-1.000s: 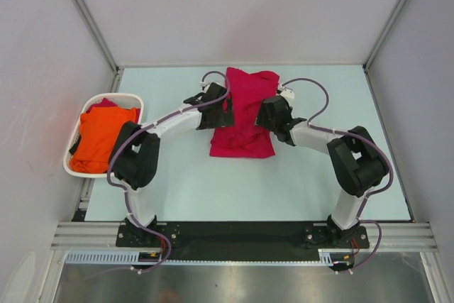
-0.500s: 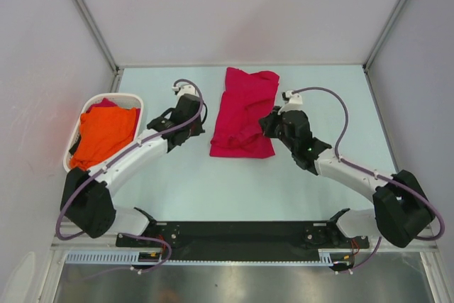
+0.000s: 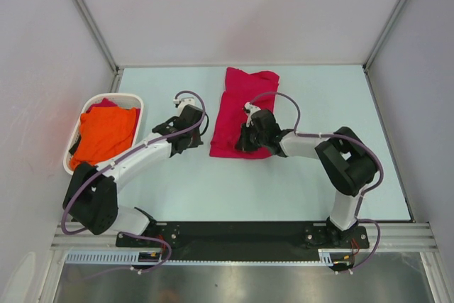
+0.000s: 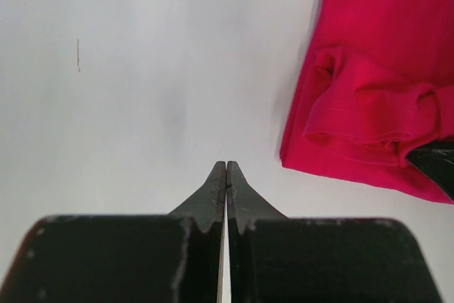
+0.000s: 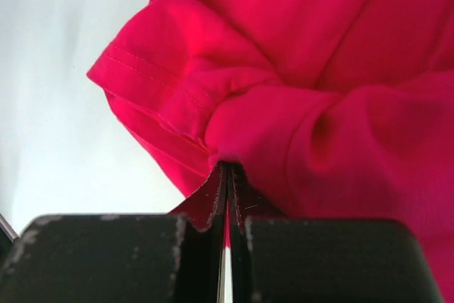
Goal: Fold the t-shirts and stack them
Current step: Fold the folded rectangular tshirt in 1/3 of the way
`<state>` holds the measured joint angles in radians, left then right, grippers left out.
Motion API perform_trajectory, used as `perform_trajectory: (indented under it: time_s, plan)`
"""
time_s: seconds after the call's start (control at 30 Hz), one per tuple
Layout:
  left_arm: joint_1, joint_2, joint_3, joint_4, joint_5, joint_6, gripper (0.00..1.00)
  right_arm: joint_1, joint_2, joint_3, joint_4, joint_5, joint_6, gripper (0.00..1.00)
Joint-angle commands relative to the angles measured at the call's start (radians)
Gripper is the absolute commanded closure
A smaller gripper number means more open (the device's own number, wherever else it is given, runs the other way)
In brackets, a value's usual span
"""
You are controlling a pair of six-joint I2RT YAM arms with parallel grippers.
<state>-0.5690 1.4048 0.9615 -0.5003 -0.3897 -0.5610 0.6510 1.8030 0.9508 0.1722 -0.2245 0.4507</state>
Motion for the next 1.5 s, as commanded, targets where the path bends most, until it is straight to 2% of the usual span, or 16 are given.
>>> perform_trajectory:
  time_s: [0.0,0.27,0.37,0.4,0.57,0.63,0.7,0.73,0.8,0.87,1.07,1.33,1.47]
  plan:
    - [0.004,-0.009,0.000,-0.003,-0.031,-0.023,1.00,0.007,0.045,0.108,-0.010,-0.033,-0.026,1.00]
    - [0.004,0.022,0.006,-0.003,-0.028,-0.023,1.00,0.006,0.111,0.178,0.033,0.152,0.002,1.00]
    - [0.004,0.033,0.005,0.000,-0.023,-0.027,1.00,0.009,0.119,0.200,0.029,0.322,0.025,1.00]
    - [0.004,0.034,0.003,0.000,-0.024,-0.027,1.00,0.015,0.119,0.206,0.027,0.421,0.034,1.00]
    - [0.004,0.040,-0.004,0.002,-0.025,-0.031,1.00,0.038,0.087,0.181,0.041,0.678,0.068,1.00]
    - [0.004,0.042,-0.006,0.002,-0.018,-0.031,1.00,0.065,0.026,0.135,0.128,0.767,0.042,1.00]
    - [0.003,0.042,-0.012,0.009,-0.012,-0.034,1.00,0.091,-0.031,0.019,0.234,0.815,0.007,1.00]
    - [0.003,0.042,-0.015,0.012,-0.008,-0.037,1.00,0.117,-0.101,-0.024,0.368,0.821,-0.047,1.00]
    - [0.001,0.045,-0.024,0.020,0.000,-0.039,1.00,0.147,-0.164,-0.145,0.484,0.838,-0.093,1.00]
    - [-0.003,0.048,-0.032,0.023,0.005,-0.043,1.00,0.160,-0.235,-0.190,0.535,0.795,-0.112,1.00]
    - [-0.022,0.052,-0.050,0.029,0.008,-0.056,1.00,0.167,-0.343,-0.195,0.385,0.634,-0.078,1.00]
    - [-0.035,0.072,-0.046,0.034,0.006,-0.057,1.00,0.153,-0.246,-0.132,0.276,0.438,-0.041,1.00]
    - [-0.037,0.074,-0.047,0.032,0.000,-0.050,1.00,0.105,-0.215,-0.130,0.293,0.259,0.014,1.00]
